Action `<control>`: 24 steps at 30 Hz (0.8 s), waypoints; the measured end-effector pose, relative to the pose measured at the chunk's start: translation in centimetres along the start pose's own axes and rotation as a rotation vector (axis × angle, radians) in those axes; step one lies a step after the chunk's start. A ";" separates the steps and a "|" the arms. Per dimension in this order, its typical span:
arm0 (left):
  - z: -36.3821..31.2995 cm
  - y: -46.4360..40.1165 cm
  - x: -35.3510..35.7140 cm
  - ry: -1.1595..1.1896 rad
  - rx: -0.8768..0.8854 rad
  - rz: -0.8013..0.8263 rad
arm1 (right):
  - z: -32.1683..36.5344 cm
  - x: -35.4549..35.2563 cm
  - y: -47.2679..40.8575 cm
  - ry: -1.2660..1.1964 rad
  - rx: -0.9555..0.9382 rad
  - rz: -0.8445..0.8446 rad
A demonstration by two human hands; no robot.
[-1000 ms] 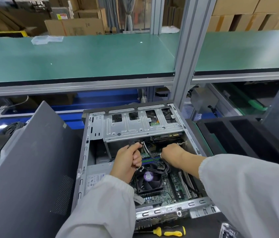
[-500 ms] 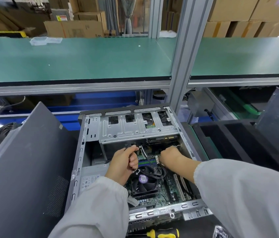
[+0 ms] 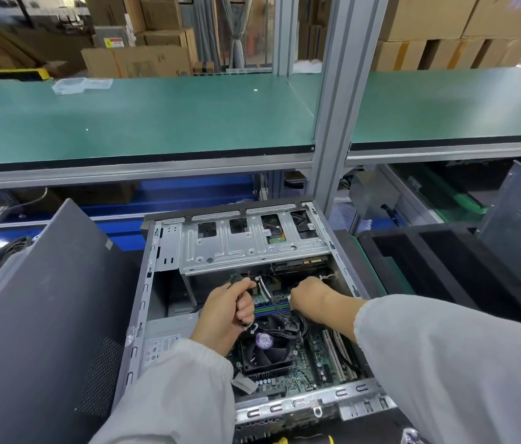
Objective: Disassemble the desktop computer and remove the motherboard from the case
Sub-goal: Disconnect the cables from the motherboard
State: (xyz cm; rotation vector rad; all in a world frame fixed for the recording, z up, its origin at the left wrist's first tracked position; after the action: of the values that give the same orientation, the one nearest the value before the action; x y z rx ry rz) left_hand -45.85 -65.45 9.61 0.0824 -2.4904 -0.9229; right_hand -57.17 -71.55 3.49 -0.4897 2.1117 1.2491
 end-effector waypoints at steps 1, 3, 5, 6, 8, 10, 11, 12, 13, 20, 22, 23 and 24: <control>0.0 0.0 0.0 -0.002 0.002 -0.001 | -0.2 -0.2 0.1 -0.006 -0.004 -0.009; 0.0 -0.2 -0.1 -0.001 0.003 -0.004 | -0.4 -0.4 0.3 -0.008 -0.011 -0.025; 0.0 -0.3 -0.2 -0.003 0.000 -0.008 | 0.0 -0.4 0.4 -0.005 -0.020 -0.024; 0.0 -0.3 -0.2 -0.005 -0.001 -0.009 | 0.3 -0.3 0.3 -0.005 -0.027 -0.017; -0.1 -0.4 -0.3 -0.001 -0.002 -0.009 | 0.5 -0.3 0.0 -0.011 -0.034 -0.017; -0.1 -0.4 -0.3 -0.005 -0.001 -0.011 | 0.0 -0.4 -0.1 -0.026 -0.024 -0.024; -0.1 -0.5 -0.3 -0.009 -0.001 -0.012 | -0.3 -0.4 -0.1 -0.031 -0.022 -0.023; -0.1 -0.6 -0.3 -0.011 -0.002 -0.013 | -0.4 -0.5 -0.1 -0.032 -0.024 -0.021; -0.1 -0.5 -0.3 -0.016 -0.004 -0.013 | -0.5 -0.5 0.0 -0.035 -0.029 -0.013; -0.1 -0.2 0.2 -0.057 -0.003 0.000 | -0.4 -0.4 -0.1 -0.021 -0.046 0.016; 0.0 -0.1 0.2 -0.056 -0.005 -0.001 | -0.7 -0.5 0.3 -0.053 -0.004 0.034; 0.1 -0.1 0.2 -0.054 -0.006 0.000 | -1.0 -0.5 0.5 -0.097 0.026 0.042; 0.0 0.0 0.3 -0.054 -0.001 0.002 | -1.2 -0.7 0.8 -0.135 0.046 0.038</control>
State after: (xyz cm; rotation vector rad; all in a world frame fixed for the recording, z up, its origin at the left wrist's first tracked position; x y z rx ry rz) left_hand -46.08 -65.49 9.70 0.0552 -2.5392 -0.9378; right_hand -57.55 -72.28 4.87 -0.3371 2.0398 1.2173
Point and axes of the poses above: each hand's wrist, its own y-axis away from the middle knuckle, its own x-axis out of the palm, z = x × y, the point moved 10 cm from there along -y, towards the middle knuckle, and after that the axes turned 14 degrees about -x, right-handed, at the moved point
